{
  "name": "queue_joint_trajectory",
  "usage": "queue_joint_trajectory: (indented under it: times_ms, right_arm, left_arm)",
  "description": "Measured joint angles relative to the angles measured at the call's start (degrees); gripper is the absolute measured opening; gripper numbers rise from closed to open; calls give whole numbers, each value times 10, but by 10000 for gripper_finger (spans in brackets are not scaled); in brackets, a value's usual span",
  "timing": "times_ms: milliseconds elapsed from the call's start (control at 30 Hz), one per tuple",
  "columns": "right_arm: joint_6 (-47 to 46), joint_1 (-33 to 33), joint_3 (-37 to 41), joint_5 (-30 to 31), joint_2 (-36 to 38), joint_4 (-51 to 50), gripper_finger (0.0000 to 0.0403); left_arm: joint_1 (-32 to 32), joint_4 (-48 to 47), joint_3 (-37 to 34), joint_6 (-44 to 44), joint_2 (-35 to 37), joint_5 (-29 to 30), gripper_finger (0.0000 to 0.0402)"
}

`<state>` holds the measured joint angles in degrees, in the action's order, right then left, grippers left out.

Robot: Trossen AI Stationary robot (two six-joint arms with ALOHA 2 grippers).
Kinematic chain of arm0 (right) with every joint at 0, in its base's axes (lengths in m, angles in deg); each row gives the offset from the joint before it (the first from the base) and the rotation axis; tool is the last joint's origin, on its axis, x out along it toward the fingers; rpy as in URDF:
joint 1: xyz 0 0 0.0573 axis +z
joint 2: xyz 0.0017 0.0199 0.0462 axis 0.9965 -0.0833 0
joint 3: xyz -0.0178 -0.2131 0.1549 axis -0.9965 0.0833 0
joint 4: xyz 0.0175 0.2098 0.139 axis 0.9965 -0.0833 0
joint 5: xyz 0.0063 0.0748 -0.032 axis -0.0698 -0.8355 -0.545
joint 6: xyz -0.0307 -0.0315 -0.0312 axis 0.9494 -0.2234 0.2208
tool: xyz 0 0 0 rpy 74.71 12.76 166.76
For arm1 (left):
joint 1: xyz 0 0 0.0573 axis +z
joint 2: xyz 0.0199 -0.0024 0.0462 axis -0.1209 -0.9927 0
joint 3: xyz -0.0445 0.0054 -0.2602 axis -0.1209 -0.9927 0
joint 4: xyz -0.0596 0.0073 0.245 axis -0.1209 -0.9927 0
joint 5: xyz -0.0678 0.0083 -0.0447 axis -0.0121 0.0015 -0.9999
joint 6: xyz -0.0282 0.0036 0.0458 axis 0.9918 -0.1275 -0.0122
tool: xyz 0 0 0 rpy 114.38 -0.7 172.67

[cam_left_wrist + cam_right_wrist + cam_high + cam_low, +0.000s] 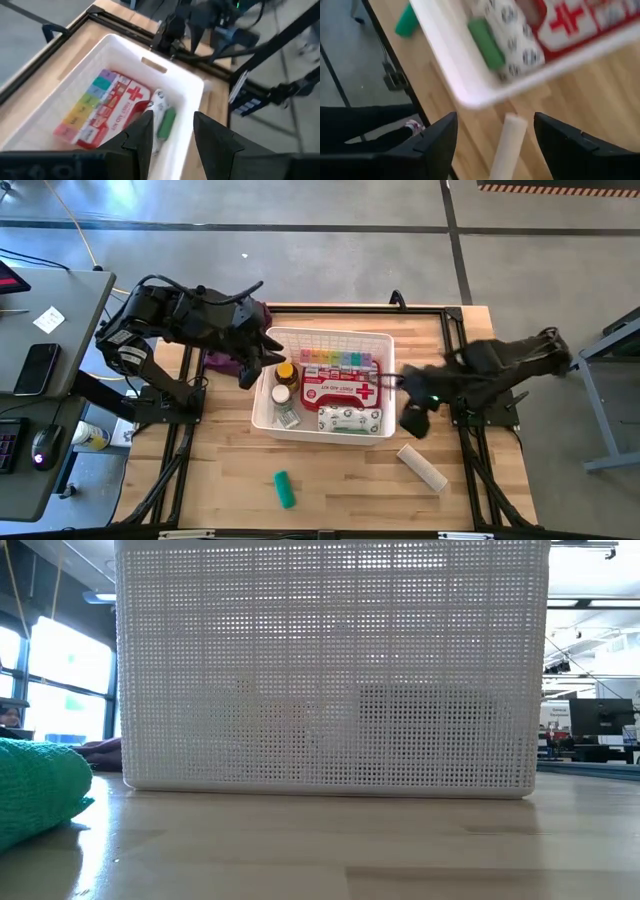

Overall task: Pick & place medical supplies in basket/bin
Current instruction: Put the white bandage into the white bin

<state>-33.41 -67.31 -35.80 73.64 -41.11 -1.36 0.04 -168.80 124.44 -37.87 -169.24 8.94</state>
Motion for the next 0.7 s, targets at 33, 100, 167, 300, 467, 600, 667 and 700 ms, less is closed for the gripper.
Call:
queue_joint_trajectory:
  times_ms: [33,100,167,300,467,600,667,700]
  right_arm:
    - [-23,18,15,2,10,-2,252]
    - [-71,55,53,2,26,-2,252]
    - [-122,94,99,0,37,2,252]
    - [-205,165,208,-1,56,55,252]
    - [-267,210,342,-36,61,181,252]
    - [-302,236,415,-27,62,267,252]
    - [-314,247,447,-13,62,296,252]
    - [-319,252,463,-9,62,312,252]
  left_arm:
    - [-5,7,0,14,0,1,172]
    - [-17,29,0,34,0,2,172]
    - [-33,63,0,40,0,2,172]
    - [-73,132,0,41,0,9,172]
    - [-116,192,-1,47,-6,42,172]
    - [-138,224,0,74,-8,84,172]
    - [-149,234,0,86,-11,104,172]
    - [-153,239,0,92,-15,110,172]
